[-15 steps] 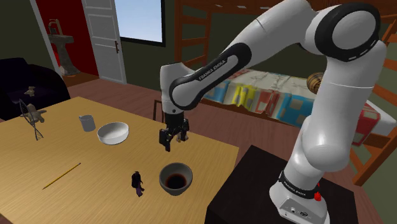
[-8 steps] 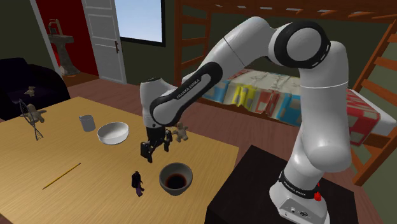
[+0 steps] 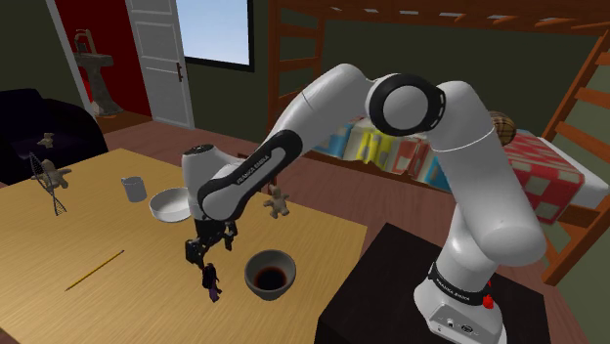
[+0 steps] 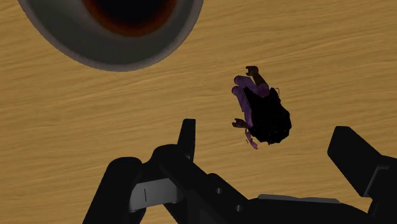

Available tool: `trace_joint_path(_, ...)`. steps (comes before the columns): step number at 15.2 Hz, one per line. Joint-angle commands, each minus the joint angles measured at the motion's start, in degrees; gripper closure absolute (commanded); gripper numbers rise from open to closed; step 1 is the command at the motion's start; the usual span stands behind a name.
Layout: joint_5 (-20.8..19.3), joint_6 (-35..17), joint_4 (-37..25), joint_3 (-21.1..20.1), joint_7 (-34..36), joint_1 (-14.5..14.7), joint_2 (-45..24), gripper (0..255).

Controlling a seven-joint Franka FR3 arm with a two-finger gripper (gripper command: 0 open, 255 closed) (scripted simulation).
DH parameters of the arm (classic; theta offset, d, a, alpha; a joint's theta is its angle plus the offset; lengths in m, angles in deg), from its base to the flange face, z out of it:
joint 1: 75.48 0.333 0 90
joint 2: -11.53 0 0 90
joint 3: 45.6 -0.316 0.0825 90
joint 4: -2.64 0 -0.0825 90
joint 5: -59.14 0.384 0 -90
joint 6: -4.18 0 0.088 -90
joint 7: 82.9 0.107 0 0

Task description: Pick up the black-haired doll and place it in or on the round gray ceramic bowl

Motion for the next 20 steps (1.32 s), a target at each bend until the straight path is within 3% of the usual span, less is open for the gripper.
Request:
trace_joint_path(1, -0.86, 0.88, -5.78, 0.58, 0.9, 1.53, -4.61, 0)
trace_joint_path(9, -1.59, -2.43, -7.41, 1.32, 1.35, 2.43, -9.49, 0)
trace_joint_path(17, -1.59, -2.42, -7.41, 1.32, 1.35, 2.43, -9.48, 0)
trace_joint_path(18, -1.59, -2.42, -7.41, 1.32, 1.35, 2.43, -9.48, 255)
trace_joint_path(20, -1.59, -2.42, -7.41, 1.32, 1.35, 2.43, -9.48, 255)
